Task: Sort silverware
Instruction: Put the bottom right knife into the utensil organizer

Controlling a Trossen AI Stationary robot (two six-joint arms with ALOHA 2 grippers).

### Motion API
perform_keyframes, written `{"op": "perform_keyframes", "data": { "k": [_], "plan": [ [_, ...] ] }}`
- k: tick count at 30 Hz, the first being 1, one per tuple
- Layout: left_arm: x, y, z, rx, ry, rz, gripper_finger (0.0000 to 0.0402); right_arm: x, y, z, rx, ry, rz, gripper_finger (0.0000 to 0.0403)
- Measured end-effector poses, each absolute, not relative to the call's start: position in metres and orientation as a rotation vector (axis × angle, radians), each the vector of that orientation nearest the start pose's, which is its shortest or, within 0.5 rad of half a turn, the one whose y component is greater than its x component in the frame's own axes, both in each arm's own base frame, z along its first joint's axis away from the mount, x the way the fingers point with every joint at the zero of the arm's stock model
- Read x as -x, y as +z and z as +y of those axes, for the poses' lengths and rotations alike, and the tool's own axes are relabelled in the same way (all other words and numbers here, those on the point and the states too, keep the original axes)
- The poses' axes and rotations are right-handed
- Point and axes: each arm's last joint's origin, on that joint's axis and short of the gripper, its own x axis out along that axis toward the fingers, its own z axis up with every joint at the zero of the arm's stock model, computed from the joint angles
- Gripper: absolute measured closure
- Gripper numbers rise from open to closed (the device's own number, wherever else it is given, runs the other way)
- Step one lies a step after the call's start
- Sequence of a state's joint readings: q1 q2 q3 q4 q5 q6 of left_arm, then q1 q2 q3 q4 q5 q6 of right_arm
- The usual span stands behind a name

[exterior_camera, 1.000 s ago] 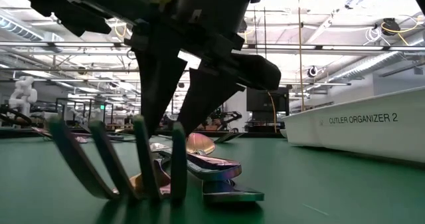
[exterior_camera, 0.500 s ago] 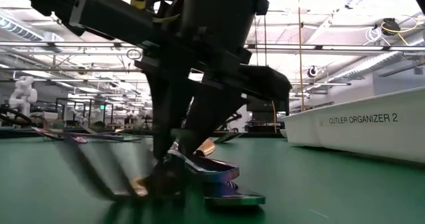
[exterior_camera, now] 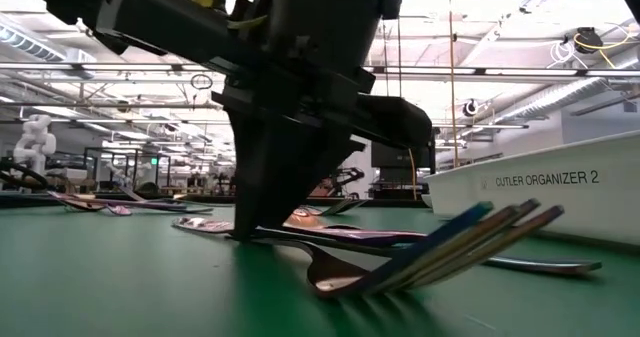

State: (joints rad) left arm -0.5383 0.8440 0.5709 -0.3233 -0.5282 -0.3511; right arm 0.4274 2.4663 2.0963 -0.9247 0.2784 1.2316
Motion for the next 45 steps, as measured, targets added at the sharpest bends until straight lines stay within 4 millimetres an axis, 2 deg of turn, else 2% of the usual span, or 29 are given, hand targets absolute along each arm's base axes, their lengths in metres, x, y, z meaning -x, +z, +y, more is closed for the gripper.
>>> {"op": "perform_keyframes", "data": {
  "k": [11, 20, 25, 32, 35, 39, 45],
  "plan": [
    [-0.156, 0.240, -0.076, 0.023, 0.075, 0.506, 0.0277, -0.464, 0.183, 0.195, -0.524, -0.612, 1.057, 0.0399],
    [-0.156, 0.240, -0.076, 0.022, 0.075, 0.507, 0.0277, -0.443, 0.218, 0.184, -0.451, -0.730, 1.139, 0.0400],
    [-0.156, 0.240, -0.077, 0.024, 0.060, 0.515, 0.0277, -0.418, 0.243, 0.179, -0.427, -0.857, 1.182, 0.0400],
    [-0.156, 0.240, -0.077, 0.025, 0.050, 0.522, 0.0277, -0.392, 0.278, 0.189, -0.471, -0.811, 1.128, 0.0401],
    [-0.156, 0.239, -0.077, 0.023, 0.051, 0.525, 0.0277, -0.379, 0.278, 0.191, -0.493, -0.846, 1.130, 0.0401],
    [-0.156, 0.239, -0.077, 0.024, 0.051, 0.524, 0.0277, -0.351, 0.276, 0.196, -0.555, -0.910, 1.172, 0.0401],
    [-0.157, 0.240, -0.077, 0.027, 0.050, 0.519, 0.0277, -0.295, 0.261, 0.200, -0.660, -1.094, 1.238, 0.0401]
  ]
}}
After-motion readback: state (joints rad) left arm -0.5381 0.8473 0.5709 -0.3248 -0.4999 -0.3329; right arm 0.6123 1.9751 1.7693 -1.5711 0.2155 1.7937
